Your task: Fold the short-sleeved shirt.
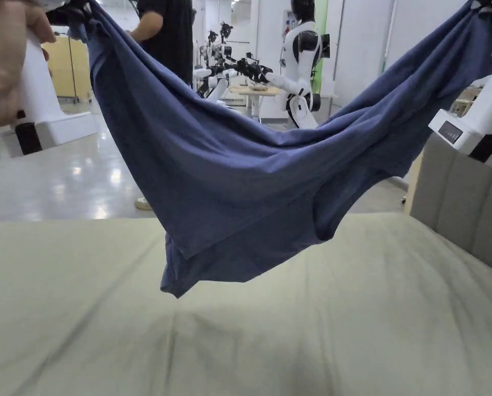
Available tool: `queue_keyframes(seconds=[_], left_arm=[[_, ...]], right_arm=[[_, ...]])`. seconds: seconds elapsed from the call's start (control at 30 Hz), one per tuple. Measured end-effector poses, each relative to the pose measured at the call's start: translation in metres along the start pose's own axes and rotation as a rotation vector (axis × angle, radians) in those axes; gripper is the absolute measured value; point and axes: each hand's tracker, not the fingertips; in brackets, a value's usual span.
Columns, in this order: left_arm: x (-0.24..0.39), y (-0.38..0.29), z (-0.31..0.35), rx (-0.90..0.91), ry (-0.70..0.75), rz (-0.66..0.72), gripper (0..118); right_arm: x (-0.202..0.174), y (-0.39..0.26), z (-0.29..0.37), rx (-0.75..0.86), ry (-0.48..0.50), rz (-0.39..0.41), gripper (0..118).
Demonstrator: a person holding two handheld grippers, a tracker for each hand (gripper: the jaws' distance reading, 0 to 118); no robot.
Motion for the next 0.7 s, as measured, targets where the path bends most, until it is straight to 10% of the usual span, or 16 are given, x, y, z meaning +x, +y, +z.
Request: queue_keyframes(seconds=[0.4,0.7], left_arm=[[-0.131,-0.243,0.051,-0.469,0.103,0.123,5],[-0.184,-0.297,0.125,-0.564,0.167,0.118,5]], right_arm=[[0.073,-0.251,0.077,-0.468,0.053,-0.106,5],[0.089,-0.302,0.149,-0.576,0.055,-0.104,5]])
